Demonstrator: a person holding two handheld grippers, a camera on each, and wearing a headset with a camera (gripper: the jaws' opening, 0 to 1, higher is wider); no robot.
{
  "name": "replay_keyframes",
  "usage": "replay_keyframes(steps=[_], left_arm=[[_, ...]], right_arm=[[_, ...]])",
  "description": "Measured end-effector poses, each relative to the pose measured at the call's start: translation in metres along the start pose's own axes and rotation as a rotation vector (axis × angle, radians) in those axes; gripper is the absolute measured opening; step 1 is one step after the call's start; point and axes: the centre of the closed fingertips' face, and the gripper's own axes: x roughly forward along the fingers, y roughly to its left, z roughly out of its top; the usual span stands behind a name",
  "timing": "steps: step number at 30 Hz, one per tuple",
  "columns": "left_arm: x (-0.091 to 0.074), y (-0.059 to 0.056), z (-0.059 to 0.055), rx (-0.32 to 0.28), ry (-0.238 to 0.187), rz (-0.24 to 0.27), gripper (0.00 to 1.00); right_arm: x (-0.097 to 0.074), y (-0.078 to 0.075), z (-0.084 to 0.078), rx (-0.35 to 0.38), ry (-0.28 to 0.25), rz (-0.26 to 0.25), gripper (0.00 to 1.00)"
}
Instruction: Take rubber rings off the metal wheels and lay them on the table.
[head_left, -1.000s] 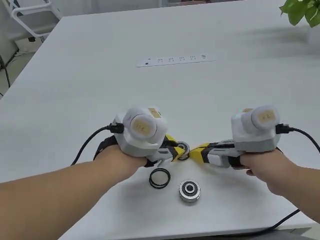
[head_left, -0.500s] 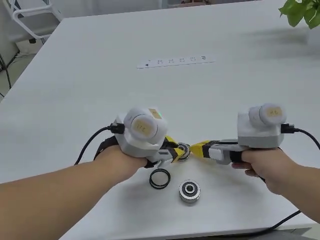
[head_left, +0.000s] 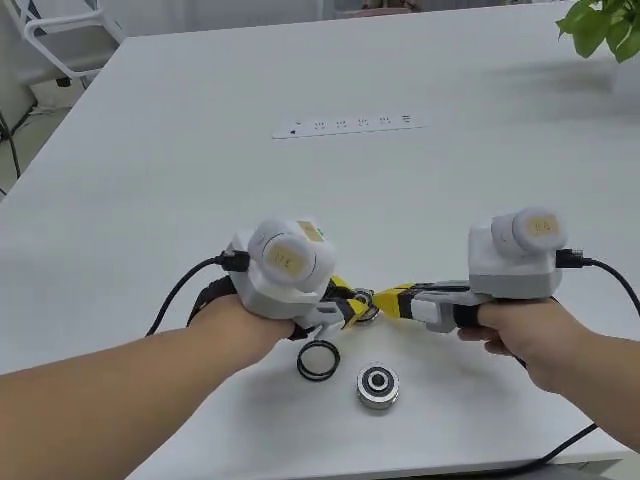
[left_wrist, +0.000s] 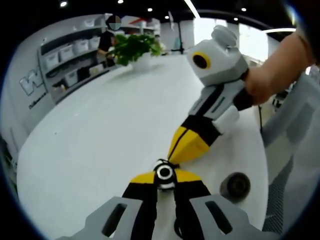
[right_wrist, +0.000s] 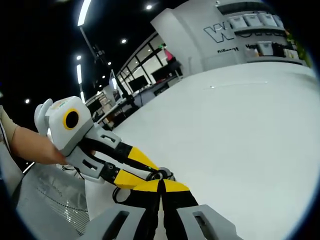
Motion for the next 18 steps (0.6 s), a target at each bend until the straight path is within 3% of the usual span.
replay_keyframes(steps=[18], left_arm=[[-0.001,-0.001,0.000,0.004,0.002,-0.005,0.13]], right_arm=[[0.001,0.015,0.004,0.049,-0.034,0.062,0.00]])
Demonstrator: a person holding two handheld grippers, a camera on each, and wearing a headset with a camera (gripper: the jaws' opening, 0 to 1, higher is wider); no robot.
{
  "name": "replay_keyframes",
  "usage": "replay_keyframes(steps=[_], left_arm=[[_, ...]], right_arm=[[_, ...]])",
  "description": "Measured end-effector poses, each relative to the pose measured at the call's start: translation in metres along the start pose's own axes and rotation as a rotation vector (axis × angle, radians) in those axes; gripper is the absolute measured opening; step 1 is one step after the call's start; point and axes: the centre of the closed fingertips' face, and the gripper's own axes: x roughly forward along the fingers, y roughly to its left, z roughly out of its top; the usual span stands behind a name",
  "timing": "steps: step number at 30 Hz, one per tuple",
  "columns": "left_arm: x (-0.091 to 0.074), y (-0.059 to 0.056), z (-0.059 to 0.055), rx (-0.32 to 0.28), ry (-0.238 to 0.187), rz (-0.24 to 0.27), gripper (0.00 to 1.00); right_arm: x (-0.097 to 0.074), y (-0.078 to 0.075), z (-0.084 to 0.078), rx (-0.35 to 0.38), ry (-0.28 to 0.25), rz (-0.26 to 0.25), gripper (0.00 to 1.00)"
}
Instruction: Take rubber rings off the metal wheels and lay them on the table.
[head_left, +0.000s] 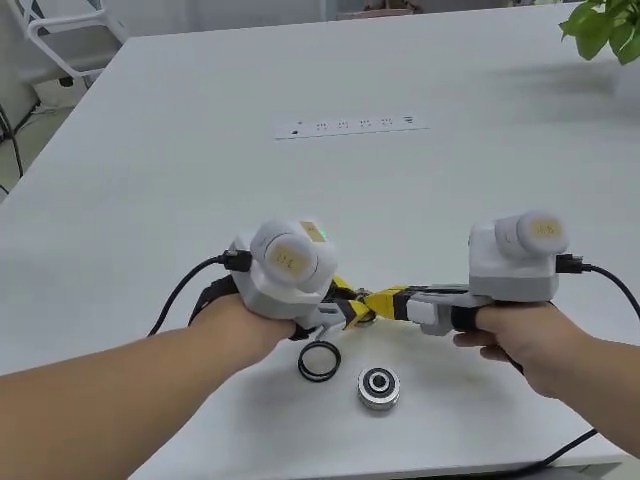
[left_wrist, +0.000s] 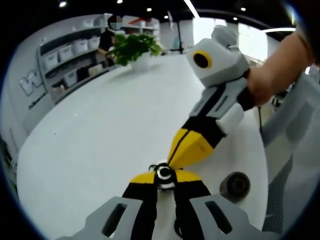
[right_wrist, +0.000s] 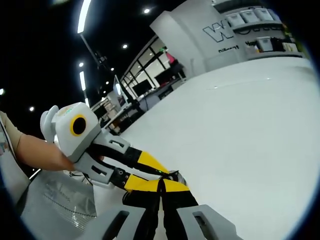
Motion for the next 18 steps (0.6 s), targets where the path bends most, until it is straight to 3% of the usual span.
replay_keyframes(steps=[11,18], left_arm=[[-0.0003,0.0002,0.0002,0.002,-0.002,0.001,0.13],[-0.0004,0.0006,0.0001,-0.009,-0.006,0.006,0.13]], right_arm=[[-0.0049,0.0038,0.0024,0.031,-0.017,0.046,0.00],[-0.0083,-0.0008,0.0024,0.042,-0.021,0.023,0.00]])
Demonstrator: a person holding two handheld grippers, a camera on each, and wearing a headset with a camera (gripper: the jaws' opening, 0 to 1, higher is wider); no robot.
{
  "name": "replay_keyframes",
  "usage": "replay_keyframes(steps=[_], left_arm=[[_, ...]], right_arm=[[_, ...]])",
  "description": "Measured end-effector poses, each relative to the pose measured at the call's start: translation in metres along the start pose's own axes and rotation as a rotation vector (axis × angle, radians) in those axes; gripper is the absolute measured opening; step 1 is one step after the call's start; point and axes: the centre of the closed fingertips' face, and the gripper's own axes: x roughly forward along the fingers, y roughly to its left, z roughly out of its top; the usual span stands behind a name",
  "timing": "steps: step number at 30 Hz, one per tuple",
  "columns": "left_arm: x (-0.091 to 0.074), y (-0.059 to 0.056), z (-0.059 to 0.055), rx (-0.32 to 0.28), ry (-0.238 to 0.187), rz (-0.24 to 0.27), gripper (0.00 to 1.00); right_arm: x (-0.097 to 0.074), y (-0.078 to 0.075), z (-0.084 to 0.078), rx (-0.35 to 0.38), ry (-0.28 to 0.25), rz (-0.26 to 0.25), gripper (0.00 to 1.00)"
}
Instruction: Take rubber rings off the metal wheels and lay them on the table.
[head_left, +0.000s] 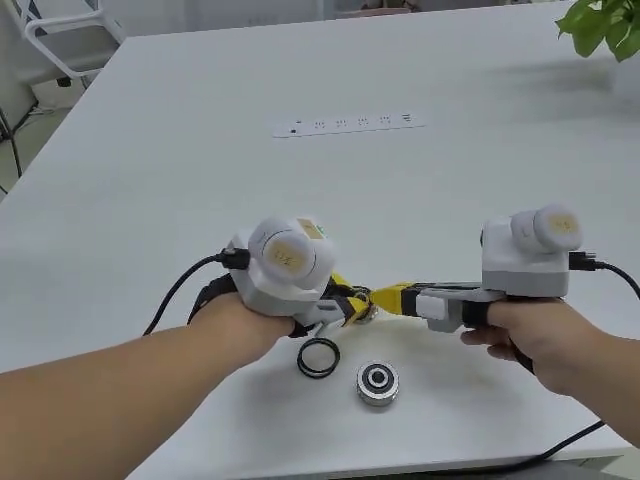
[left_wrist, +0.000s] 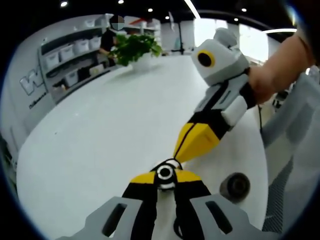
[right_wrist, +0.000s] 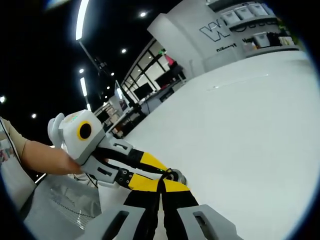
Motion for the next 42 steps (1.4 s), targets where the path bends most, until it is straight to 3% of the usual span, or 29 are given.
replay_keyframes(steps=[13,20,27,42], left_arm=[[0.000,0.000,0.000,-0.006,0.006,0.003,0.14],[0.000,0.000,0.000,-0.025,0.012,-0.006,0.14],[-0.004,0.005,-0.002,-0.028,0.029,-0.008,0.19],[-0.034,0.001,0.007,-0.040,-0.021,-0.034,0.29]], right_arm=[[0.004,-0.012,-0.004,-0.018,0.045,-0.069,0.00],[0.005,-0.019,-0.005,-0.023,0.058,-0.078,0.00],[0.004,-0.016,-0.004,-0.027,0.057,-0.079,0.00],[0.001,-0.006,-0.002,-0.035,0.061,-0.068,0.00]])
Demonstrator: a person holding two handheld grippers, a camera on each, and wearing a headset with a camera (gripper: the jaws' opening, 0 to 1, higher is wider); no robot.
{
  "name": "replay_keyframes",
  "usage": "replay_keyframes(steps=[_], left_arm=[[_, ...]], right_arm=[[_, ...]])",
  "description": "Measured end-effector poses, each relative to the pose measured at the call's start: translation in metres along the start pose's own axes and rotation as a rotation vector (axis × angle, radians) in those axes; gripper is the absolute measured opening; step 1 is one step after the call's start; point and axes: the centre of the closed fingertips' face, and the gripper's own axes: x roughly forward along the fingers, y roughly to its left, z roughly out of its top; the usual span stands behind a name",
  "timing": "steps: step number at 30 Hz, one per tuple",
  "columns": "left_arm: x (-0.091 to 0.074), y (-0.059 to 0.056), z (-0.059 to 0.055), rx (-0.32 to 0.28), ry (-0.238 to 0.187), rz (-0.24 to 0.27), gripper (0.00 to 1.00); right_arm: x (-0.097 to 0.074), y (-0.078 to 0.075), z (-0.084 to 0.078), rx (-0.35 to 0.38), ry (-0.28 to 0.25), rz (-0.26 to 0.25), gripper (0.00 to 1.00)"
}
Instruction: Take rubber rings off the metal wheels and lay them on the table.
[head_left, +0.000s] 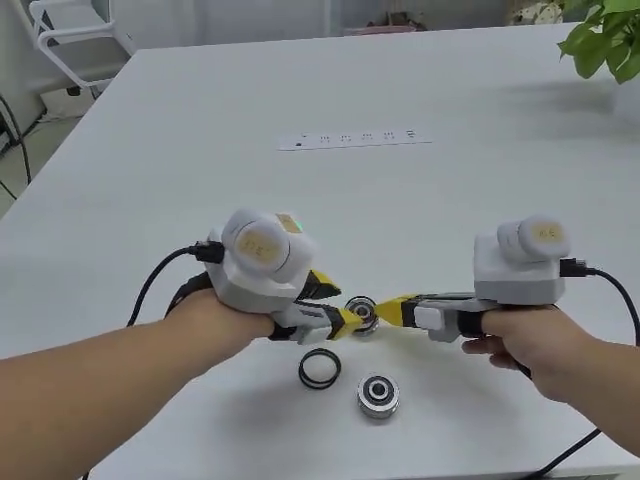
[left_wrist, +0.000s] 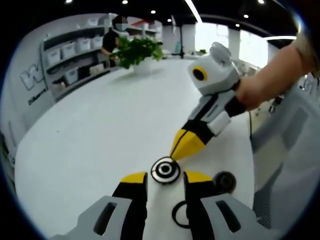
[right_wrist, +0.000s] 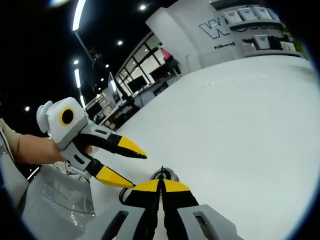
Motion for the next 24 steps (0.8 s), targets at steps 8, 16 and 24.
replay_keyframes(steps=[8,16,24], left_arm=[[-0.018,-0.004,0.005,-0.010,-0.034,-0.007,0.37],[-0.036,-0.005,0.006,-0.027,-0.069,-0.003,0.41],[-0.054,-0.004,0.005,-0.045,-0.095,0.008,0.45]], right_arm=[[0.000,0.001,0.003,-0.003,0.000,0.010,0.00],[0.000,0.008,0.007,-0.009,-0.004,0.025,0.00],[-0.003,0.016,0.013,-0.010,-0.016,0.042,0.00]])
